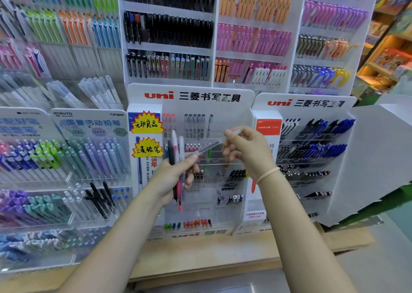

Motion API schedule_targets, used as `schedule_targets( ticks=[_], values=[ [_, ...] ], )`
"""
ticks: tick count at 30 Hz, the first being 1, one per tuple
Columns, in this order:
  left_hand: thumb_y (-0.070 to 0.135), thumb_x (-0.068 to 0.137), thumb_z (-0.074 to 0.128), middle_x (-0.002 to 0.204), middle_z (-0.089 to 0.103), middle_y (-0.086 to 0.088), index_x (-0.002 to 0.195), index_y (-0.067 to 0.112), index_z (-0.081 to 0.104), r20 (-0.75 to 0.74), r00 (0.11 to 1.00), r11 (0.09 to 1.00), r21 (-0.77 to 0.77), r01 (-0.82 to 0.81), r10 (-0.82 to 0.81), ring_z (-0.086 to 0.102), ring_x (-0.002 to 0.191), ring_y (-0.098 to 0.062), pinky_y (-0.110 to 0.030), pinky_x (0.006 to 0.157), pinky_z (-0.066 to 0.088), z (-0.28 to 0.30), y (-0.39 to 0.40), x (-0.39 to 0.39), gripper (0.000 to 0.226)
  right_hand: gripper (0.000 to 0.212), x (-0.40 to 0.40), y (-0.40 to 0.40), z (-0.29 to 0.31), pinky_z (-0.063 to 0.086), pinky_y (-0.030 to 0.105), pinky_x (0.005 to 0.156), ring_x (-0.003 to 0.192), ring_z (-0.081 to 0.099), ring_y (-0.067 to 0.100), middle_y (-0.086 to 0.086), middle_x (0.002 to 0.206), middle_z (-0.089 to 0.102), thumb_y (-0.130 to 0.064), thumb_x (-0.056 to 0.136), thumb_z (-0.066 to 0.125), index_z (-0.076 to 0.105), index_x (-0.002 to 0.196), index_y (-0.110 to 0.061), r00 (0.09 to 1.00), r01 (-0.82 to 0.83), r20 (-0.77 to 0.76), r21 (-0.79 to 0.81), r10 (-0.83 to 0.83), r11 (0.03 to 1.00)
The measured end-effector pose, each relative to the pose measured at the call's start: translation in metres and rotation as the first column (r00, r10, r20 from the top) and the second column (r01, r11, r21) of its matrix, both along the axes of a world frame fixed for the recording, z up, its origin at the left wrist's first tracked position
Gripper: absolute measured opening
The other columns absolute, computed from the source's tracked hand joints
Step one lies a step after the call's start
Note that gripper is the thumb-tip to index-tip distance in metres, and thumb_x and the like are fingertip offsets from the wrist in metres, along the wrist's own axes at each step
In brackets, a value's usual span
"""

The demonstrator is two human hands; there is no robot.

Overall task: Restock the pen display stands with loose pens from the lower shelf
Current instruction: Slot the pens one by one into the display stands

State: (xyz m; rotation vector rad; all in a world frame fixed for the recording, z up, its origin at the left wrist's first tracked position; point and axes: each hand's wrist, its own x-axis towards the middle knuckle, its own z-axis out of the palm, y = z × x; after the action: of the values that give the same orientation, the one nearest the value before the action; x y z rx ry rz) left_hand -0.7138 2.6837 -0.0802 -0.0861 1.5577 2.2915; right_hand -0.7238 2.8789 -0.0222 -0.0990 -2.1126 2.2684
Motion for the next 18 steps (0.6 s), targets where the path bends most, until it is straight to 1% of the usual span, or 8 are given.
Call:
schedule_targets(
  ticks=[1, 4, 6, 9, 11, 14, 16, 18],
  values=[
    [0.019, 0.091, 0.066, 0.071, 0.065, -0.004, 0.118, 0.001, 0.067, 0.002, 0.997, 0.996, 0.041, -0.080, 0.080, 0.049, 0.044, -0.009, -0.020, 0.040, 0.040, 0.000, 0.000, -0.002, 0.033, 0.010, 0.002, 0.004, -0.002, 0.051, 0.024, 0.046, 0.057, 0.064, 0.023, 0.014, 0.074, 0.068, -0.010, 0.093, 0.066, 0.058, 0.091, -0.005, 0.999, -0.025, 0.028, -0.014, 0.026, 1.000],
    [0.012, 0.091, 0.067, 0.069, 0.065, -0.004, 0.103, 0.002, 0.069, -0.011, 0.977, 0.968, 0.132, -0.212, 0.215, 0.047, 0.041, -0.008, -0.020, 0.040, 0.039, 0.004, 0.006, -0.010, 0.015, 0.009, 0.010, 0.008, -0.009, 0.058, 0.027, 0.057, 0.070, 0.071, 0.028, 0.016, 0.079, 0.073, -0.007, 0.091, 0.068, 0.059, 0.090, -0.005, 0.976, -0.175, 0.142, 0.080, 0.163, 0.981],
    [0.013, 0.090, 0.069, 0.066, 0.063, -0.003, 0.092, 0.002, 0.068, -0.032, 0.972, 0.964, 0.134, -0.228, 0.234, 0.046, 0.041, -0.008, -0.020, 0.040, 0.040, 0.009, 0.009, -0.012, 0.012, 0.010, 0.015, 0.010, -0.011, 0.059, 0.029, 0.065, 0.077, 0.073, 0.029, 0.018, 0.083, 0.074, -0.005, 0.090, 0.069, 0.059, 0.090, -0.006, 0.948, -0.284, 0.194, 0.143, 0.254, 0.948],
    [0.020, 0.080, 0.076, 0.062, 0.060, -0.004, 0.091, 0.002, 0.072, -0.061, 0.980, 0.975, 0.133, -0.179, 0.188, 0.045, 0.040, -0.009, -0.020, 0.040, 0.039, 0.011, 0.013, -0.010, 0.022, 0.009, 0.019, 0.010, -0.014, 0.060, 0.032, 0.073, 0.081, 0.073, 0.030, 0.021, 0.089, 0.074, -0.006, 0.091, 0.067, 0.059, 0.095, -0.004, 0.921, -0.368, 0.195, 0.158, 0.337, 0.916],
    [0.027, 0.072, 0.079, 0.056, 0.053, -0.005, 0.093, 0.005, 0.075, -0.083, 0.987, 0.986, 0.110, -0.127, 0.136, 0.042, 0.041, -0.011, -0.022, 0.040, 0.038, 0.011, 0.019, -0.007, 0.031, 0.008, 0.020, 0.009, -0.016, 0.059, 0.032, 0.074, 0.083, 0.073, 0.030, 0.022, 0.092, 0.074, -0.007, 0.093, 0.064, 0.059, 0.098, -0.002, 0.920, -0.378, 0.167, 0.129, 0.355, 0.917],
    [0.036, 0.072, 0.078, 0.048, 0.048, -0.006, 0.095, 0.003, 0.074, -0.145, 0.987, 0.996, -0.044, -0.075, 0.068, 0.041, 0.040, -0.014, -0.024, 0.043, 0.040, 0.011, 0.023, -0.002, 0.040, 0.007, 0.017, 0.012, -0.017, 0.057, 0.037, 0.081, 0.088, 0.072, 0.025, 0.011, 0.094, 0.076, -0.013, 0.096, 0.063, 0.064, 0.096, -0.006, 0.956, -0.291, 0.106, 0.219, 0.274, 0.931],
    [0.032, 0.081, 0.076, 0.051, 0.058, -0.006, 0.092, 0.008, 0.074, -0.168, 0.986, 0.988, -0.151, -0.036, 0.010, 0.044, 0.040, -0.014, -0.023, 0.044, 0.041, 0.013, 0.023, -0.001, 0.026, 0.009, 0.015, 0.013, -0.013, 0.054, 0.038, 0.081, 0.086, 0.071, 0.016, 0.003, 0.094, 0.076, -0.017, 0.096, 0.062, 0.068, 0.099, -0.011, 0.978, -0.207, 0.046, 0.248, 0.202, 0.946],
    [0.027, 0.085, 0.077, 0.059, 0.062, -0.011, 0.085, 0.018, 0.075, -0.178, 0.984, 0.977, -0.214, -0.010, -0.029, 0.045, 0.041, -0.015, -0.024, 0.046, 0.042, 0.015, 0.024, -0.002, 0.009, 0.010, 0.013, 0.012, -0.006, 0.051, 0.033, 0.077, 0.079, 0.067, 0.007, -0.003, 0.091, 0.075, -0.020, 0.096, 0.063, 0.071, 0.100, -0.016, 0.982, -0.183, 0.006, 0.255, 0.188, 0.949]
  ],
)
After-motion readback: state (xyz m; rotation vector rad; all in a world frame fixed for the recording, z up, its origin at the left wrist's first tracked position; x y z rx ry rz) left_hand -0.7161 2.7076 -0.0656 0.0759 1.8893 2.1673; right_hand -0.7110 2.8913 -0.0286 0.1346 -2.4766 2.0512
